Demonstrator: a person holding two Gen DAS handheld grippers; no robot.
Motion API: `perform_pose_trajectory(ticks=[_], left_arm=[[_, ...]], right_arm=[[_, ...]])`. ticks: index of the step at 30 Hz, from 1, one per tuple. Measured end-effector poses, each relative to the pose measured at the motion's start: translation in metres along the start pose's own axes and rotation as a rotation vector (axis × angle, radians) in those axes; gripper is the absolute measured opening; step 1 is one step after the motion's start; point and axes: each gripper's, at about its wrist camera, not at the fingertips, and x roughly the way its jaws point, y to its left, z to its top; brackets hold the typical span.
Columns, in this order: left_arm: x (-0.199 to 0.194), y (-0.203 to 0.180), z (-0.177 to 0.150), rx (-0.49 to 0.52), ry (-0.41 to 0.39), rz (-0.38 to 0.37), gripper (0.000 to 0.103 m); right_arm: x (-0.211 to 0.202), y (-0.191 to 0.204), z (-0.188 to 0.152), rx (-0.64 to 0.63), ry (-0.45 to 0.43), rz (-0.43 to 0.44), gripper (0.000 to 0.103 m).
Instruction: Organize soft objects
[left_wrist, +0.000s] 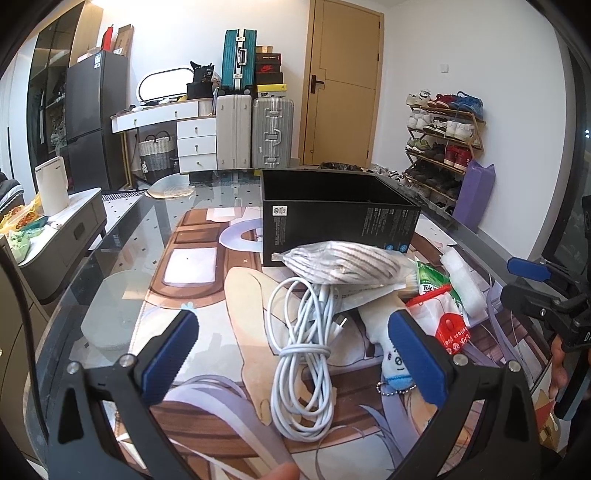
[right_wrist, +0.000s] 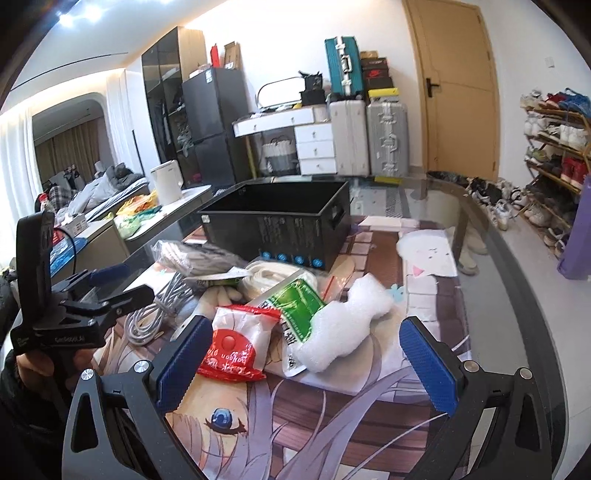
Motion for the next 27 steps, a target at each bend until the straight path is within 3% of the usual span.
perform_pose_trajectory(ticks=[13, 27], left_arm=[[0.012, 0.014, 0.006, -0.005, 0.045, 0.023, 0.103], [0.036, 0.009, 0.004, 0.080, 0.192, 0.031, 0.103]], right_arm=[[0.016, -0.003, 0.007, -0.031, 0.041, -0.071, 0.103], [0.036, -0.012, 0.015, 0.005, 0.133, -0.092, 0.103]])
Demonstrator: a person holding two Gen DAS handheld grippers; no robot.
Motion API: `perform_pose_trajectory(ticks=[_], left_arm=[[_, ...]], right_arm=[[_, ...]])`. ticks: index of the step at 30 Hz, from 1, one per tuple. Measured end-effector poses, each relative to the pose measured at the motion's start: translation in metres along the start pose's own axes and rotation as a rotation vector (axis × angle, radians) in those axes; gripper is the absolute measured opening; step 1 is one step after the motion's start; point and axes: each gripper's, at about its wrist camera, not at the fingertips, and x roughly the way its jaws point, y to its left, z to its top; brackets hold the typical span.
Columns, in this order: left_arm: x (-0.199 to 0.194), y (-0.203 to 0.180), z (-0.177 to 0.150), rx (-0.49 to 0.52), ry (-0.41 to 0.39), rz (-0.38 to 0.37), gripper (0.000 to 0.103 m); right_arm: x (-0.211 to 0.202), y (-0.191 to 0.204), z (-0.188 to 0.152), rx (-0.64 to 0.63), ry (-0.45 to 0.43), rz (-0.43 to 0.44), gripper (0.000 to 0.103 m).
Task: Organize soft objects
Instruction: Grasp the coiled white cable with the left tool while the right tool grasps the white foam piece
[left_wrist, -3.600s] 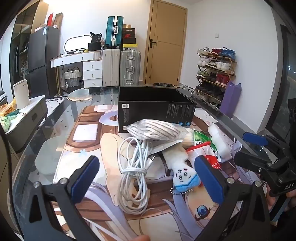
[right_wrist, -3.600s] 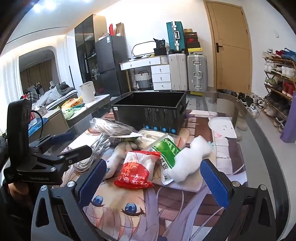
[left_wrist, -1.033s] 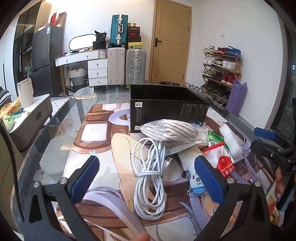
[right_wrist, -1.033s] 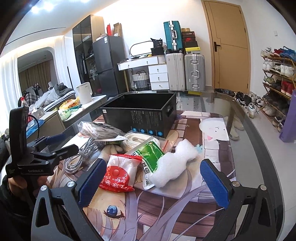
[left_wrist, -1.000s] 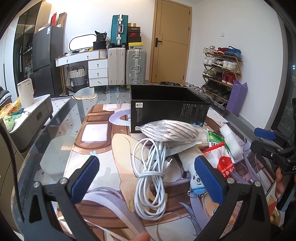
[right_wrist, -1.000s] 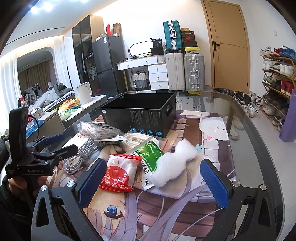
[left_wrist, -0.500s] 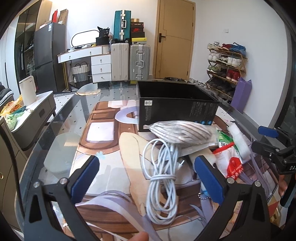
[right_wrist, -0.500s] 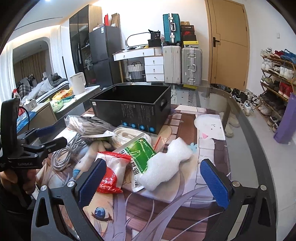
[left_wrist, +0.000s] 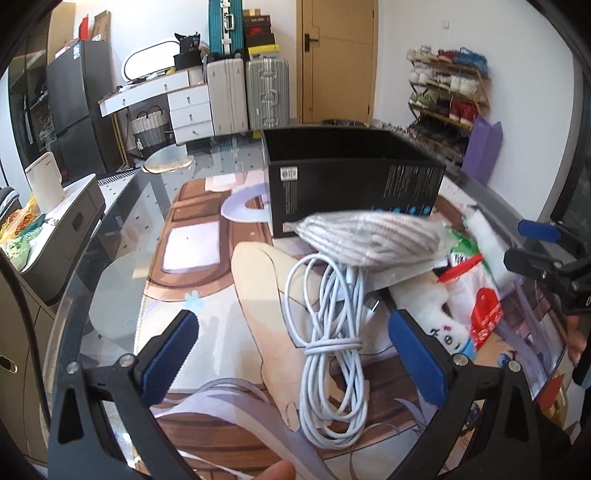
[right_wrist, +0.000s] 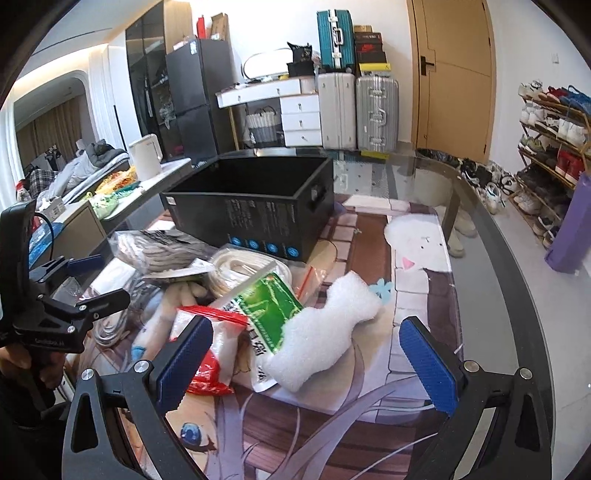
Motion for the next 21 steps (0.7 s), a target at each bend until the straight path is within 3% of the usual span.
perform_pose_trajectory(ticks=[9, 12, 14, 18, 21], left_arm=[[0.011, 0.005, 0.000, -0.031, 0.066, -0.027, 0.100], [0.014, 0.005, 0.000, -0.029, 0.094, -0.059, 0.088], [0.017, 0.004, -0.001, -0.023, 0.109, -0.066, 0.085], [0.014, -0.004, -0.003, 0.030, 0.102, -0.086, 0.075], [0.012, -0.009, -0.004, 0.050, 0.093, -0.074, 0.059]], right_arm=[[0.026, -0.018, 0.004, 0.076, 0.074, -0.030, 0.103], [0.031, -0.025, 0.006, 0.122, 0.090, -0.005, 0.101], [0.035, -0.028, 0.006, 0.147, 0.100, 0.008, 0.089], [0.038, -0.028, 0.003, 0.162, 0.103, 0.030, 0.084], [0.038, -0.027, 0.001, 0.161, 0.107, 0.053, 0.074]])
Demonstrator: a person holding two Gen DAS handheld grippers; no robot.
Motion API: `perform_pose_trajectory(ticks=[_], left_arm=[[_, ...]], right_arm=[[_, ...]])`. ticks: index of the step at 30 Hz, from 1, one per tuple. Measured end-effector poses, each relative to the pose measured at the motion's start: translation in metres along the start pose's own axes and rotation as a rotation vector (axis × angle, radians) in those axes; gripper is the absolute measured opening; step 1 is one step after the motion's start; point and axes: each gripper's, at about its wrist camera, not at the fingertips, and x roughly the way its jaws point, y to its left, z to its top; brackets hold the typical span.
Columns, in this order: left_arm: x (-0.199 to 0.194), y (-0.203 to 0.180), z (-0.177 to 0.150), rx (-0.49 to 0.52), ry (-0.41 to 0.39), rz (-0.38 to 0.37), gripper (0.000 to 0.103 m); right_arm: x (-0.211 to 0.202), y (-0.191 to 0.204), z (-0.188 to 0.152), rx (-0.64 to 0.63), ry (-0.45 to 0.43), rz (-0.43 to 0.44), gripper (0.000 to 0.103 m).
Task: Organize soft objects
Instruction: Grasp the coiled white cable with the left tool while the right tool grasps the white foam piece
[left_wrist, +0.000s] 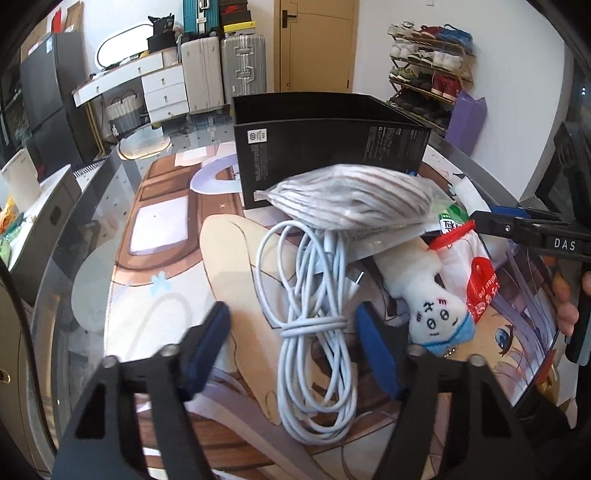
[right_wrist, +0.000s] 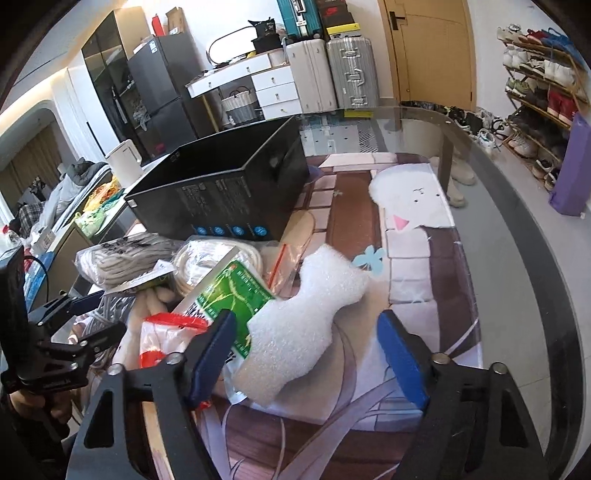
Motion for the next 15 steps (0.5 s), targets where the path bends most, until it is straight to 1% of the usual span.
perform_pose_trajectory(ticks=[2, 3, 5, 6, 8, 15], left_arm=[[-0.002, 0.001, 0.000, -0.003, -0.005, -0.014, 0.049], [-0.004, 0.001, 0.000, -0.005, -0.009, -0.028, 0.040], [-0.006, 0.003, 0.000, -0.019, -0.009, -0.039, 0.036], [-0.007, 0.005, -0.001, -0.028, -0.010, -0.048, 0.034], [-0.009, 0.007, -0.001, -0.046, -0.018, -0.068, 0.032], [-0.026, 0.015, -0.002, -0.076, -0.063, -0.093, 0.032]], right_arm=[[0.000, 0.001, -0.001, -0.002, 0.004, 0.012, 0.064], [-0.001, 0.002, -0.002, -0.009, 0.003, 0.025, 0.061], [-0.005, 0.007, -0.003, -0.034, 0.000, 0.053, 0.048], [-0.008, 0.008, -0.003, -0.042, -0.006, 0.049, 0.047], [-0.011, 0.010, -0.003, -0.058, -0.014, 0.059, 0.042], [-0.032, 0.017, -0.002, -0.093, -0.079, 0.074, 0.041]])
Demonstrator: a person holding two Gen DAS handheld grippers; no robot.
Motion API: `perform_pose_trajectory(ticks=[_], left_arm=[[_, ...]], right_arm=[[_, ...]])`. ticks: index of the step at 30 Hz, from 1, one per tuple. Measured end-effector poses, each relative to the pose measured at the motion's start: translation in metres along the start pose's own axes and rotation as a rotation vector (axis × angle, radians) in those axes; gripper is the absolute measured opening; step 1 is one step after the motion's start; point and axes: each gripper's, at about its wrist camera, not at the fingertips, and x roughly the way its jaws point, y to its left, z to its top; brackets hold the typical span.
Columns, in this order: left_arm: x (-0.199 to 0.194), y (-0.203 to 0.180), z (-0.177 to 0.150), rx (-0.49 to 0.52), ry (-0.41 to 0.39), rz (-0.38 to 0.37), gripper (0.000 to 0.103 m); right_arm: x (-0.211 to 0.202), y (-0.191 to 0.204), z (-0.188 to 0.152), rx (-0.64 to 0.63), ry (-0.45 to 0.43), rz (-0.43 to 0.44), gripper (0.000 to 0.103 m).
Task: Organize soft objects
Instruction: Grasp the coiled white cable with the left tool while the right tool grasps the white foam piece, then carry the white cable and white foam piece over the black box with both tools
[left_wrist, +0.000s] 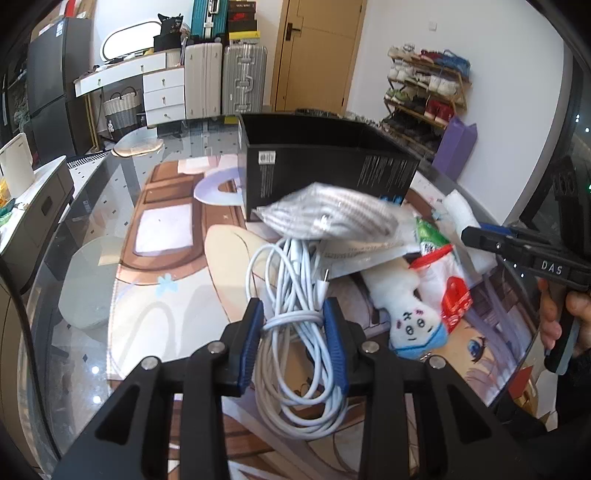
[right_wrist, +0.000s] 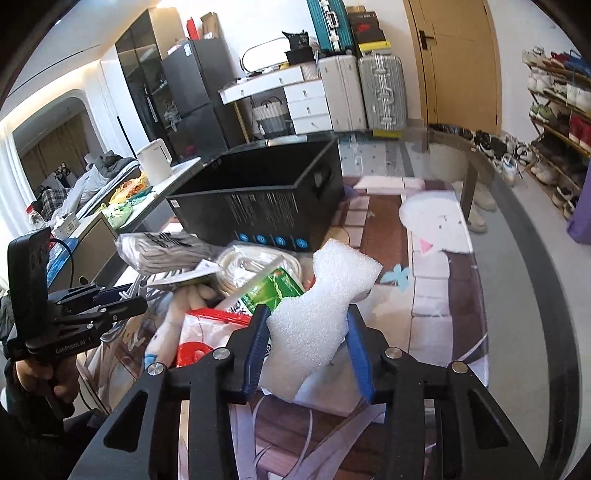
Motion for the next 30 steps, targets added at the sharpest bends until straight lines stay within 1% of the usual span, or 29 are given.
perform_pose_trajectory(ticks=[6, 8, 11, 12, 13, 14, 17, 18, 19, 20, 21, 22, 25, 27, 28, 29, 30], left_arm=[[-0.023, 0.004, 0.002, -0.041, -0.065, -0.041, 0.029], [-0.028, 0.004, 0.002, -0.036, -0.075, -0.049, 0.027], [-0.022, 0.006, -0.001, -0.037, -0.054, -0.045, 0.027], [-0.017, 0.007, -0.003, -0.035, -0.039, -0.035, 0.023], [-0.011, 0.007, -0.006, -0.030, -0.018, -0.019, 0.022], [-0.009, 0.007, -0.008, -0.031, -0.015, -0.025, 0.022], [-0.007, 0.004, -0.008, -0.019, -0.017, -0.013, 0.024], [-0.007, 0.003, -0.008, -0.017, -0.017, -0.012, 0.026], [-0.006, 0.003, -0.008, -0.017, -0.016, -0.012, 0.034], [-0.004, 0.003, -0.009, -0.016, -0.003, -0.004, 0.039], [-0.001, 0.002, -0.010, -0.009, 0.013, 0.014, 0.051], [0.001, 0.001, -0.012, -0.002, 0.018, 0.034, 0.056], [0.007, 0.000, -0.014, 0.016, 0.028, 0.071, 0.056], [0.008, 0.001, -0.013, 0.010, 0.022, 0.074, 0.055], [0.008, 0.001, -0.013, 0.012, 0.017, 0.083, 0.041], [0.008, 0.002, -0.013, 0.017, 0.014, 0.111, 0.034], [0.007, 0.004, -0.013, 0.016, 0.011, 0.111, 0.033]], right_arm=[[-0.015, 0.010, 0.002, -0.033, -0.054, 0.019, 0.041], [-0.020, 0.013, 0.002, -0.044, -0.067, 0.021, 0.041], [-0.024, 0.017, 0.002, -0.051, -0.073, 0.022, 0.041], [-0.023, 0.017, 0.003, -0.053, -0.071, 0.022, 0.041], [-0.023, 0.017, 0.003, -0.055, -0.071, 0.021, 0.041], [-0.023, 0.017, 0.003, -0.058, -0.068, 0.019, 0.041], [-0.023, 0.019, 0.000, -0.066, -0.059, 0.014, 0.041], [-0.023, 0.018, -0.001, -0.066, -0.059, 0.015, 0.041], [-0.023, 0.018, -0.001, -0.065, -0.059, 0.015, 0.041], [-0.023, 0.018, -0.002, -0.065, -0.060, 0.014, 0.041], [-0.023, 0.018, -0.001, -0.064, -0.062, 0.014, 0.041], [-0.023, 0.018, -0.001, -0.064, -0.062, 0.013, 0.041], [-0.023, 0.019, -0.002, -0.065, -0.061, 0.011, 0.041], [-0.022, 0.019, -0.002, -0.063, -0.059, 0.011, 0.041], [-0.022, 0.019, -0.003, -0.063, -0.058, 0.012, 0.041], [-0.021, 0.019, -0.002, -0.063, -0.058, 0.012, 0.041], [-0.021, 0.019, -0.002, -0.063, -0.058, 0.013, 0.041]])
